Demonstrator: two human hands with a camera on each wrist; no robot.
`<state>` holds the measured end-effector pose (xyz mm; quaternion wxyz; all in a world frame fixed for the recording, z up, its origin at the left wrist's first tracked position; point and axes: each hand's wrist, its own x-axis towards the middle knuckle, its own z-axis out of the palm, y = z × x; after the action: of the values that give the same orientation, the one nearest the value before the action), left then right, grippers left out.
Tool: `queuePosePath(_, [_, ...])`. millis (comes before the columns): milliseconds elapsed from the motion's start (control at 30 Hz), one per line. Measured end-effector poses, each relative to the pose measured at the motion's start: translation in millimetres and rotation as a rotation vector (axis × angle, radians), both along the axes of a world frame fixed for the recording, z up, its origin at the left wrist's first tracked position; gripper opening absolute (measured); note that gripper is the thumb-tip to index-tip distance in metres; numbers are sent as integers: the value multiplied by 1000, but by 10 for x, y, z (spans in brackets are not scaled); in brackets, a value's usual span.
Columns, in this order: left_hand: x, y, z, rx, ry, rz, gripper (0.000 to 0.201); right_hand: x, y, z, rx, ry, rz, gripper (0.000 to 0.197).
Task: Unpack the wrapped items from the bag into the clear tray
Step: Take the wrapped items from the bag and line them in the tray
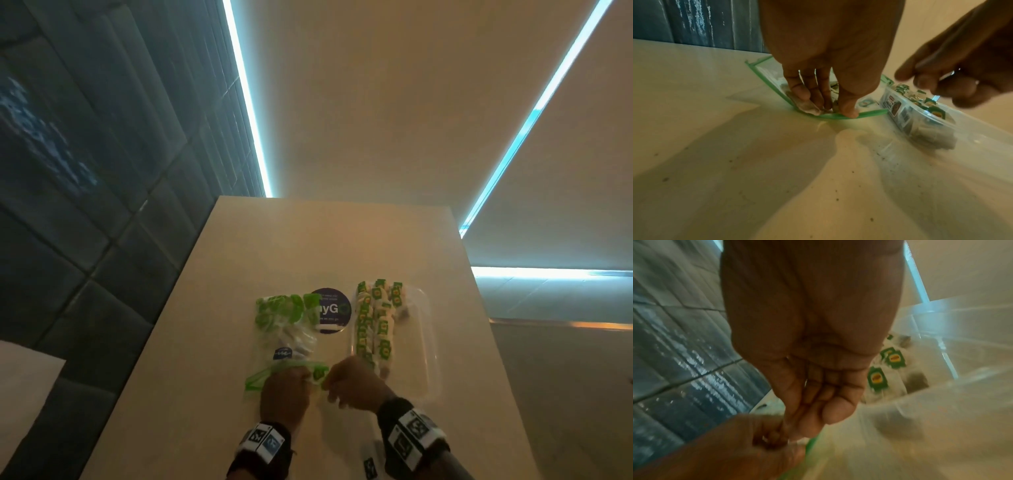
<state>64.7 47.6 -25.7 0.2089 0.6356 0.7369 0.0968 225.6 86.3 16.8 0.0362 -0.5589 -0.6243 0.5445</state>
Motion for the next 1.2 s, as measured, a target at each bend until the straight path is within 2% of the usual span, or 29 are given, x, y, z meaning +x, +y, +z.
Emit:
queuePosePath(167, [28, -61, 76, 46, -115, 108, 18, -38, -136, -89, -56, -36, -194, 24])
queuePosePath(267, [29, -140, 157, 128, -168, 143, 17, -97, -174, 5, -230, 104, -389, 41])
queuePosePath(367, [24, -225, 164, 176, -224, 94, 21, -167, -225, 34, -285, 241, -506, 37])
queuePosePath(500, [-25, -297, 143, 221, -365, 26, 19, -236, -244, 0, -199, 244, -513, 18])
queuePosePath(600, [-84, -304, 168, 255, -516, 167, 22, -217, -223, 43, -174, 251, -439, 20])
queuePosePath(700, [-116, -295, 232, 145, -695, 277, 25, -186, -235, 90, -139, 255, -376, 15])
queuePosePath(800, [-131, -266, 261, 92, -796, 310, 17, -179, -257, 98, -100, 317, -442, 8])
queuePosePath(900, [-113, -263, 286, 74, -864, 348, 13, -154, -267, 119, -146, 411, -519, 17])
queuePosePath(967, [-81, -280, 310, 38, -907, 363, 12, -132, -279, 122, -147, 415, -515, 12])
queuePosePath(1067, [-75, -291, 230, 42, -829, 309, 13, -99, -287, 69, -73, 337, -497, 7])
queuePosePath(1133, [-139, -333, 120, 113, -605, 244, 13, -63, -277, 40, -32, 305, -521, 10])
queuePosePath(1200, [-253, -381, -74, 188, -347, 139, 27, -26, -266, 48, -26, 308, -560, 11])
